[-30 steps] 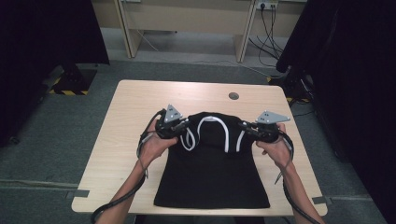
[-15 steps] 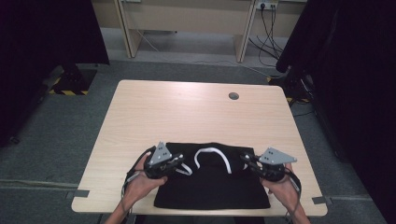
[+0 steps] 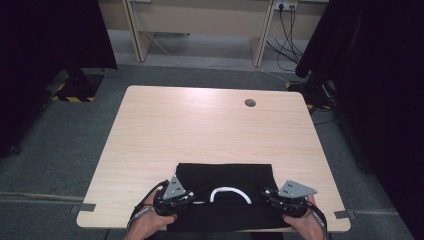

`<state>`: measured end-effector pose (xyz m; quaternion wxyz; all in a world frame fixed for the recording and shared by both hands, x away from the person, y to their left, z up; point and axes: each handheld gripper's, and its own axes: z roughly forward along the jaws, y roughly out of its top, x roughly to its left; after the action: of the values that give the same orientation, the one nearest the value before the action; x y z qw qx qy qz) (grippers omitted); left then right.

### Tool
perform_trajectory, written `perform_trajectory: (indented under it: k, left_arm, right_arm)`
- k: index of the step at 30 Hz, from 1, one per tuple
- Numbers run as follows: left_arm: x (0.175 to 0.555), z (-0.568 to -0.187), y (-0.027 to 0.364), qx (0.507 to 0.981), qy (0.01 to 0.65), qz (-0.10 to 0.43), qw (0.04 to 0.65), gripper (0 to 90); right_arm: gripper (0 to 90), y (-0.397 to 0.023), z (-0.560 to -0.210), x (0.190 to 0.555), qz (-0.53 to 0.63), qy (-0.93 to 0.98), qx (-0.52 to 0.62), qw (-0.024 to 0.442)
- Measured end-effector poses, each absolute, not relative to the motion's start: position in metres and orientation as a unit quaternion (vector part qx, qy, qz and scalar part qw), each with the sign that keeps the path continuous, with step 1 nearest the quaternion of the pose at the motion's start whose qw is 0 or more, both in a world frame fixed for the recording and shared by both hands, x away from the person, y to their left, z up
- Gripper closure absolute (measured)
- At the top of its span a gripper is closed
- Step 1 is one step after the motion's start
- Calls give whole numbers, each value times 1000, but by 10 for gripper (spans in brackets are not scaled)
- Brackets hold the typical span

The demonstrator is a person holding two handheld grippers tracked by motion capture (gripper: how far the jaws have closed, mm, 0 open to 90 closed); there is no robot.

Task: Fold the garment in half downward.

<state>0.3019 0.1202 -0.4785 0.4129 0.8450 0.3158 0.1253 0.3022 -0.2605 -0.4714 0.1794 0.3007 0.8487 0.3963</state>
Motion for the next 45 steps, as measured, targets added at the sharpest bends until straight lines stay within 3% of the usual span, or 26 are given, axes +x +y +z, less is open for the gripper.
perform_trajectory:
  k: [12, 16, 18, 22, 25, 27, 30, 33, 37, 41, 43, 45]
  left_arm:
    - [359, -478, 114, 834, 332, 154, 413, 743]
    - [357, -473, 116, 821, 339, 166, 429, 539]
    - [353, -468, 115, 815, 334, 175, 439, 416]
    - [352, -462, 104, 815, 330, 168, 445, 305]
    - [359, -465, 98, 815, 339, 155, 443, 288]
    - [364, -467, 97, 816, 341, 144, 445, 330]
    - [365, -468, 98, 822, 324, 133, 448, 589]
    - [358, -460, 102, 819, 312, 131, 463, 759]
    - [341, -447, 108, 814, 297, 133, 481, 803]
    - [323, -449, 109, 817, 286, 126, 485, 791]
    - [313, -453, 108, 821, 279, 112, 485, 757]
    - [307, -455, 108, 818, 281, 100, 493, 656]
  right_arm:
    - [781, -262, -474, 357, 403, 833, 328, 192]
    - [568, -265, -462, 359, 407, 831, 333, 183]
    - [509, -266, -455, 360, 415, 824, 337, 188]
    - [462, -258, -444, 367, 427, 823, 333, 172]
    - [466, -248, -447, 378, 409, 835, 332, 160]
    - [536, -246, -453, 388, 399, 840, 339, 145]
    - [750, -248, -459, 396, 394, 846, 336, 127]
    - [821, -250, -453, 387, 413, 845, 314, 130]
    - [849, -257, -435, 362, 437, 837, 292, 154]
    - [837, -263, -435, 337, 440, 838, 282, 156]
    - [793, -265, -440, 325, 437, 841, 284, 144]
    - [708, -267, -443, 316, 441, 839, 289, 136]
